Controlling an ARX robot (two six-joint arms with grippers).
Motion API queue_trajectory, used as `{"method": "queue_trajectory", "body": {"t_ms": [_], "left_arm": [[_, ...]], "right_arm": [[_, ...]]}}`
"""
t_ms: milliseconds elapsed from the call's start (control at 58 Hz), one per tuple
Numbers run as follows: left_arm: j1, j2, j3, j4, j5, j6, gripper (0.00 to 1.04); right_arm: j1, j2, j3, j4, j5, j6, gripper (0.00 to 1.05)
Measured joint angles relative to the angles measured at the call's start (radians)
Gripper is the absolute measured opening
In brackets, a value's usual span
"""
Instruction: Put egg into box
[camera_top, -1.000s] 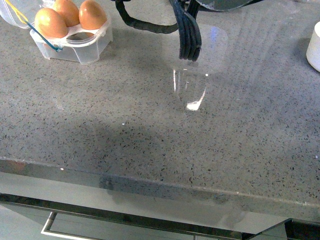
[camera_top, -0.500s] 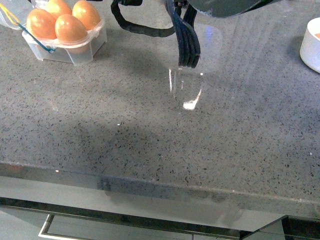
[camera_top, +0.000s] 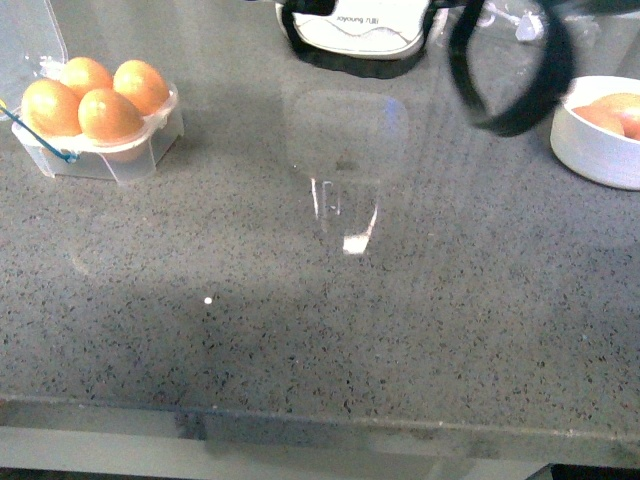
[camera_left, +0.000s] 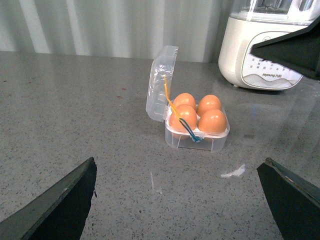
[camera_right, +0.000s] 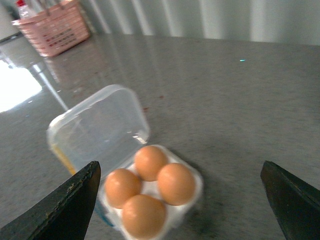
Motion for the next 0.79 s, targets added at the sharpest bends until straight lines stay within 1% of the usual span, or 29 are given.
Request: {"method": "queue_trajectory", "body": {"t_ms": [34,121,259,466,535,586,604,673,724,759,793], "left_arm": [[0.0,0.0,0.0,0.0,0.0,0.0,0.98],[0.0,0.0,0.0,0.0,0.0,0.0,0.98],[0.0,0.0,0.0,0.0,0.0,0.0,0.98],[0.0,0.0,0.0,0.0,0.0,0.0,0.98],[0.0,0.0,0.0,0.0,0.0,0.0,0.98],[0.0,0.0,0.0,0.0,0.0,0.0,0.98],[0.0,0.0,0.0,0.0,0.0,0.0,0.98],[0.0,0.0,0.0,0.0,0.0,0.0,0.98],[0.0,0.0,0.0,0.0,0.0,0.0,0.98],[0.0,0.0,0.0,0.0,0.0,0.0,0.98],[0.0,0.0,0.0,0.0,-0.001,0.0,0.98]], "right_arm": [[-0.016,-0.019,-0.011,-0.019,0.023,-0.001,0.97],[-0.086,-0.098,-0.061,-0.1,0.128,-0.008,0.97],[-0.178,-0.197,-0.14,-0.164,0.233,-0.031,0.97],[-0.35,-0.372,-0.295,-0.201,0.3,-0.032,0.97],[-0.436,-0.449,-0.359,-0.206,0.324,-0.064,0.97],[-0.498,-0.505,-0.397,-0.212,0.322,-0.089,0.97],[-0.504,-0.511,-0.4,-0.213,0.32,-0.092,0.97],[-0.597,-0.598,-0.444,-0.217,0.316,-0.138,0.97],[-0.682,-0.673,-0.469,-0.235,0.294,-0.164,0.97],[-0.75,-0.718,-0.505,-0.186,0.196,-0.186,0.93],[-0.79,-0.753,-0.564,-0.078,0.071,-0.202,0.84]]}}
